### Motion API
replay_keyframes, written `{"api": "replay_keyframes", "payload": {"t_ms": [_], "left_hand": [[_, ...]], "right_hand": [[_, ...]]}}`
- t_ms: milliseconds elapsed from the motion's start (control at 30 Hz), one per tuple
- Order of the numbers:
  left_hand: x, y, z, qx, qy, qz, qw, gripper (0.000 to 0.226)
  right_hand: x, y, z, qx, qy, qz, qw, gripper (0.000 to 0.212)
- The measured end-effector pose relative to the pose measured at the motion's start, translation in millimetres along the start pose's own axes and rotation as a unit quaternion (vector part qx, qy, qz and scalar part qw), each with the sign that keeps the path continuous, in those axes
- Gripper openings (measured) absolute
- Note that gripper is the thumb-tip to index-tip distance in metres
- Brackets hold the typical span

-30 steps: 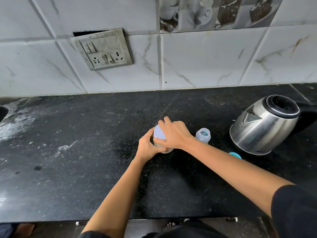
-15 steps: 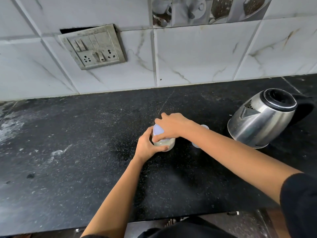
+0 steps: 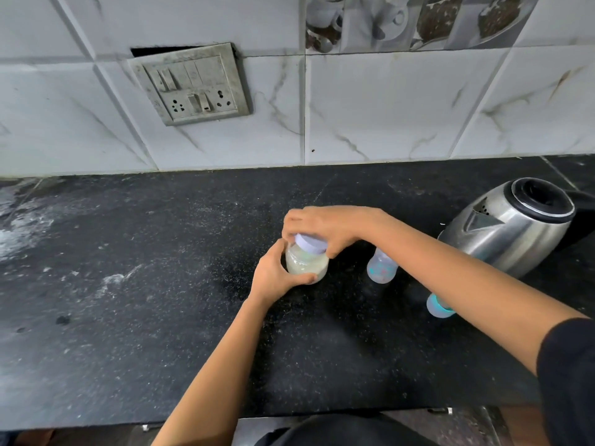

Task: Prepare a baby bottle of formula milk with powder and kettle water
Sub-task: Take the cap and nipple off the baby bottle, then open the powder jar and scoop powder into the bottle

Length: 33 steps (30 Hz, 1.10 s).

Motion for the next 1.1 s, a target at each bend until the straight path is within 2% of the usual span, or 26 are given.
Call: {"api": "replay_keyframes", "payload": {"t_ms": [67, 167, 300, 400, 600, 667, 733, 800, 867, 967, 1100], "left_hand": [[3, 0, 5, -0.008, 0.013, -0.003, 1.000, 0.077], [3, 2, 6, -0.012, 0.028, -0.003, 1.000, 0.079], [4, 5, 4, -0.014, 0.043, 0.008, 0.999, 0.081], [4, 5, 4, -0.009, 0.049, 0.013, 0.999, 0.081], [5, 6, 4, -0.006, 0.047, 0.012, 0.999, 0.080], [4, 5, 4, -0.005, 0.042, 0.008, 0.999, 0.080], [2, 5, 5, 0.001, 0.034, -0.005, 0.999, 0.081], [0, 5, 6, 0.013, 0.039, -0.019, 0.999, 0.086], [-1, 6, 7, 0.011, 0.055, -0.025, 0.998, 0.096], [-5, 8, 9, -0.011, 0.074, -0.033, 0.997, 0.096], [-15, 9, 10, -0.032, 0.078, -0.038, 0.996, 0.078]], "right_hand": [[-10, 4, 13, -0.085, -0.035, -0.027, 0.995, 0.057], [-40, 15, 17, -0.158, -0.081, -0.141, 0.974, 0.060], [-78, 25, -22, -0.114, -0.212, -0.291, 0.926, 0.061], [-97, 29, -51, -0.065, -0.205, -0.345, 0.914, 0.064], [-105, 31, -69, 0.009, -0.171, -0.357, 0.918, 0.072], [-103, 31, -61, 0.003, -0.146, -0.344, 0.927, 0.072], [-93, 30, -41, -0.071, -0.149, -0.306, 0.938, 0.054], [-72, 31, -18, -0.187, -0.194, -0.258, 0.928, 0.026], [-45, 32, -3, -0.242, -0.207, -0.218, 0.923, 0.010], [-8, 26, -5, -0.196, -0.099, -0.182, 0.958, 0.015], [14, 9, -16, -0.120, 0.059, -0.204, 0.970, 0.031]]}}
Point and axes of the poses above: each hand's wrist, its own y-axis away from the middle knuckle, its own z-axis out of the back of the hand, x = y × z, the point moved 3 cm from there along -y, towards the middle knuckle, and after that the axes turned 3 degrees about -x, right-handed, at the moved point
